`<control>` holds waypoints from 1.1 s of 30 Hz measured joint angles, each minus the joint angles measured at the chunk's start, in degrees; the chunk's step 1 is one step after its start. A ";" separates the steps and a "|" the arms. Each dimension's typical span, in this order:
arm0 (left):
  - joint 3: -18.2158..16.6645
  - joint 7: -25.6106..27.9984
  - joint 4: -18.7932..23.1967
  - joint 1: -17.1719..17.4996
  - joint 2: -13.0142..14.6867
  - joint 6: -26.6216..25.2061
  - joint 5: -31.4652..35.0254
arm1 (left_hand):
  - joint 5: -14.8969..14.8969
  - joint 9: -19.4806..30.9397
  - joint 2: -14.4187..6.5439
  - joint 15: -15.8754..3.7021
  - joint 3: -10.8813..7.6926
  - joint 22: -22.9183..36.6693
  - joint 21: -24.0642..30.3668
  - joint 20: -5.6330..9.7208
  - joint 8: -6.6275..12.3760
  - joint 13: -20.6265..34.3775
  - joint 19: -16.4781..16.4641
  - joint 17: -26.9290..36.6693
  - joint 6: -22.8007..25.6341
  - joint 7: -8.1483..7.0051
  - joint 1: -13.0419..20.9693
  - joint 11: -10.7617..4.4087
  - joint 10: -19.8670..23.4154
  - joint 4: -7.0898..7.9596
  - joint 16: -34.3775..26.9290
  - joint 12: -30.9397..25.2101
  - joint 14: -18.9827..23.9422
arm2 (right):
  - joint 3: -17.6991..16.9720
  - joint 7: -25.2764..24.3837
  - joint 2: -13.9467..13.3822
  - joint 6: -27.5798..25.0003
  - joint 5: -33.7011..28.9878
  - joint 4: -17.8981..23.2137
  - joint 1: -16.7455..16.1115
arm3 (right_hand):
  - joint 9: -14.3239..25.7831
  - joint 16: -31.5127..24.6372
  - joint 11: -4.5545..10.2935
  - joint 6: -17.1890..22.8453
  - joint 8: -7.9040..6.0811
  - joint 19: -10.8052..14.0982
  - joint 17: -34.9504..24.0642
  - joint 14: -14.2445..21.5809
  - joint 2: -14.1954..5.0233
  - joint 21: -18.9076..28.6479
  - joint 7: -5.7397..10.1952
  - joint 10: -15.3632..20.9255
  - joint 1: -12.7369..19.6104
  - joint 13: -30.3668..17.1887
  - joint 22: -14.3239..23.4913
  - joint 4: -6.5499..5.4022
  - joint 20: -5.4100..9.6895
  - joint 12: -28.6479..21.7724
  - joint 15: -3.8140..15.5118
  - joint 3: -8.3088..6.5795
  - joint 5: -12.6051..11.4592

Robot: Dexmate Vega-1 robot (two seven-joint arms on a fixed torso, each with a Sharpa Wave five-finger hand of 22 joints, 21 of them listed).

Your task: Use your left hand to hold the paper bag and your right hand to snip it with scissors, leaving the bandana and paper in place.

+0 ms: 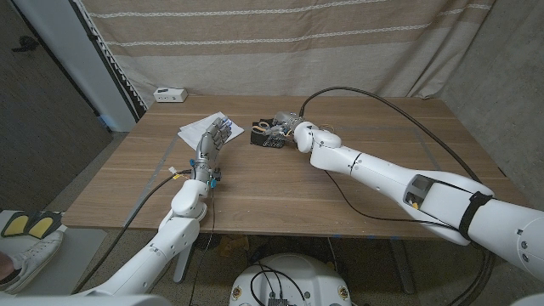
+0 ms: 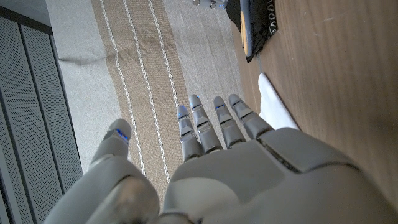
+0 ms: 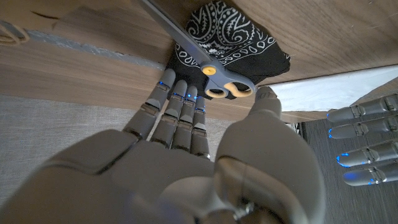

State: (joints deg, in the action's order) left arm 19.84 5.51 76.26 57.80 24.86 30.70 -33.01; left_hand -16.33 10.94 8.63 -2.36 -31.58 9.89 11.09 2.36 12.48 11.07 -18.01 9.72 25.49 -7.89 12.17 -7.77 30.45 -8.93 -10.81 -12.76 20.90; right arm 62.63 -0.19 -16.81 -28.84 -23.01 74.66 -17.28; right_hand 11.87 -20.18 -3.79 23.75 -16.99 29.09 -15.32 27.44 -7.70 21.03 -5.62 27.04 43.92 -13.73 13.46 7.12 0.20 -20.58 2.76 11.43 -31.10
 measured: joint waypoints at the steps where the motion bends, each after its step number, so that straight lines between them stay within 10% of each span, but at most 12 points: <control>1: 0.00 0.00 0.04 0.05 -0.01 0.00 0.00 | 0.00 0.00 0.00 0.00 0.00 0.00 0.00 0.00 0.00 0.00 0.00 0.00 0.00 0.00 0.00 0.00 0.00 0.00 0.00 0.00 0.00 | 0.00 0.08 0.00 -0.24 -0.16 0.00 0.00 | 0.00 0.00 0.18 0.21 0.00 0.00 0.00 0.00 0.00 0.00 0.21 0.18 0.00 0.00 0.00 0.00 0.00 0.00 0.00 0.00 0.00; 23: -0.14 0.48 0.65 0.68 -0.18 0.34 0.04 | 0.00 0.00 0.00 0.00 0.24 0.00 0.00 0.00 0.00 -0.01 0.01 0.00 0.20 0.21 0.00 0.00 -0.01 0.24 0.00 0.00 0.00 | 3.55 3.05 1.87 -3.44 -2.40 -2.82 2.78 | 0.00 -0.55 0.00 3.19 -0.44 -0.01 -0.76 0.61 0.11 0.87 0.70 1.66 -0.12 -0.44 0.26 -0.47 0.00 -0.66 0.01 0.05 0.84; 33: -0.18 0.28 0.56 0.68 -0.20 0.38 -0.07 | 0.00 0.00 0.00 0.00 0.24 0.00 0.00 0.00 -0.21 -0.01 0.01 0.00 0.20 0.21 0.00 -0.22 0.22 0.24 0.00 0.00 0.00 | 4.45 3.52 2.89 -4.23 -2.74 -4.46 3.60 | -0.16 -1.66 -0.15 5.33 -0.88 0.62 -1.33 1.95 -0.26 1.33 0.62 3.62 -3.58 -0.80 0.53 -2.69 -0.20 -1.55 -0.07 0.69 2.09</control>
State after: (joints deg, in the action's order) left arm 19.66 5.79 76.83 58.47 24.65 31.07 -33.09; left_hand -16.32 10.94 8.63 -2.36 -31.34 9.89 11.09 2.36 12.27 11.06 -18.00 9.72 25.69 -7.68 12.17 -7.99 30.66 -8.69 -10.81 -12.76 20.89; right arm 67.08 3.33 -13.92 -33.07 -25.75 70.20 -13.68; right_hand 11.71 -21.84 -3.94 29.08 -17.88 29.71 -16.65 29.39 -7.96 22.35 -5.00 30.66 40.33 -14.53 14.00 4.43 0.00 -22.13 2.69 12.12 -29.01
